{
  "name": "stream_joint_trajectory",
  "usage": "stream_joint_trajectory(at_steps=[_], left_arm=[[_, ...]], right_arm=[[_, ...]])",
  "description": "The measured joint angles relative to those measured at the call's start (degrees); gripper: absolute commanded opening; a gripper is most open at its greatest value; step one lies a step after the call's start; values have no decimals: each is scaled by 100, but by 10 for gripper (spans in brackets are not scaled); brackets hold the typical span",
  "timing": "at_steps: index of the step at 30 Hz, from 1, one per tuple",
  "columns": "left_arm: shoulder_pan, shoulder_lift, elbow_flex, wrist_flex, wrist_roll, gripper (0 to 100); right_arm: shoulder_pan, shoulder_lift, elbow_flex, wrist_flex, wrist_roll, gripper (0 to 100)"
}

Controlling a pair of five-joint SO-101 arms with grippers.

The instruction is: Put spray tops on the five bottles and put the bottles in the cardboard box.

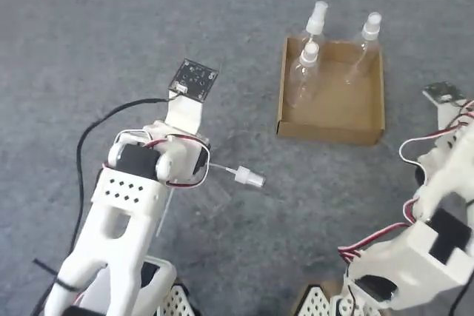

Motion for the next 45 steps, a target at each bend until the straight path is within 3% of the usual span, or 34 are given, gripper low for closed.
stream_joint_trajectory(at_steps=[6,17,27,31,37,45], left_arm=[[0,0,97,-35,0,10],[0,0,97,-35,0,10],[0,0,97,-35,0,11],[0,0,97,-35,0,11],[0,-44,26,-35,0,11],[-123,-1064,-141,-35,0,10]], right_arm=[[0,70,-9,53,774,260],[0,826,-9,-185,932,255],[0,826,-9,-185,932,8],[9,826,-343,-114,923,4],[-114,563,-1327,791,466,6],[-1292,-1433,-1178,1037,-897,6]])
